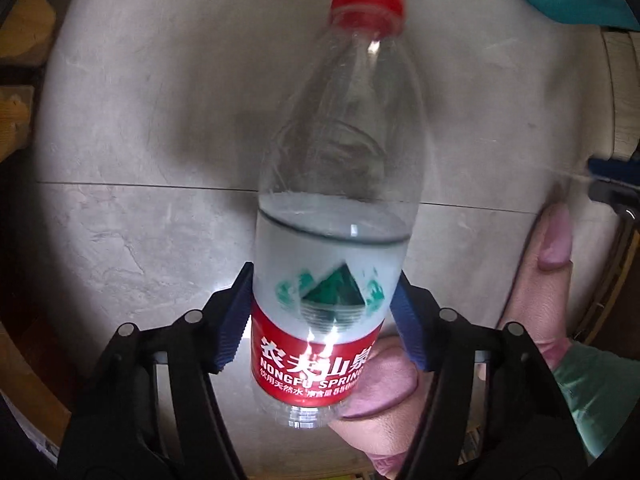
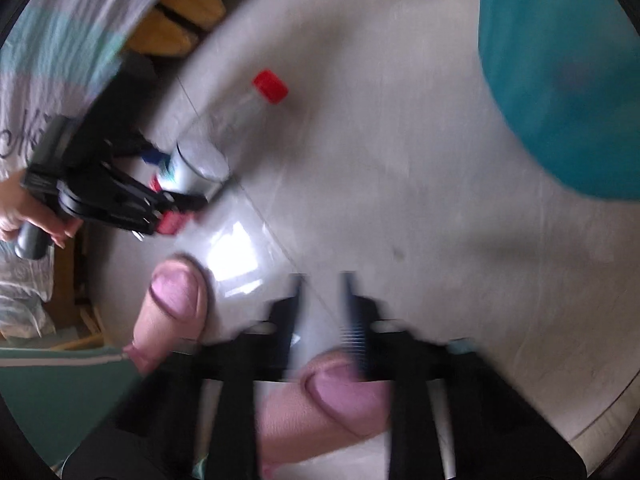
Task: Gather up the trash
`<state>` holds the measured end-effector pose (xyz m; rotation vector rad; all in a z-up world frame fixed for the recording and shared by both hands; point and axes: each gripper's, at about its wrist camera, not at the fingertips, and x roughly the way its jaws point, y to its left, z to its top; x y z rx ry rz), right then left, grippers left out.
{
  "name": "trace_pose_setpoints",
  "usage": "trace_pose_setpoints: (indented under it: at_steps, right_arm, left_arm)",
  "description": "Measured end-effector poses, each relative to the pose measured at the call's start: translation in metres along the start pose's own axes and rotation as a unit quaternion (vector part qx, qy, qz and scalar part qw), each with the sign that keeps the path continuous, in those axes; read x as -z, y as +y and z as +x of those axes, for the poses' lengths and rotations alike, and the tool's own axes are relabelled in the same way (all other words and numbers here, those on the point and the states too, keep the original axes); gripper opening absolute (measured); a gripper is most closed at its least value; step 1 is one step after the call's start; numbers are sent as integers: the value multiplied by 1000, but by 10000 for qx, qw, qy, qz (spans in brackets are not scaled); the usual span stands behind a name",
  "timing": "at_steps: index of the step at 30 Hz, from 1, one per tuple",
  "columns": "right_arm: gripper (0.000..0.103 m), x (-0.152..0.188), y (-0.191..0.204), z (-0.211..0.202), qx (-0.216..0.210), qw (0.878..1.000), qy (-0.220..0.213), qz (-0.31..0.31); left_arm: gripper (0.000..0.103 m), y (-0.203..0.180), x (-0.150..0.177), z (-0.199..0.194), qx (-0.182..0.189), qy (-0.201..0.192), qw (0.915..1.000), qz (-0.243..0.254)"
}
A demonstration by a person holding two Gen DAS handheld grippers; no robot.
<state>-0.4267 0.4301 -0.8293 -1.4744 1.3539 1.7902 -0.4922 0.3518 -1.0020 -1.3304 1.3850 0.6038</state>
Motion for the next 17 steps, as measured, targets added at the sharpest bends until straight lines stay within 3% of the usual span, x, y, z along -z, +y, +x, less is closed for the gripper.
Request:
trace_pose_setpoints:
  at_steps: [6,12,17]
  right_arm:
    - [7,12,21,-48,-203,9997,-92,-74]
    - [7,17,51,-139,-390,9989,-242,-67]
    - [9,13,68,-227,-423,9977,-518,-53]
  left_arm:
    - [61,-11,21,-89,234,-388,9987,246]
    - [60,-24,41,-208,422,-857,9953,171]
    - [60,-42,36,-303,598,-1212,9906,193]
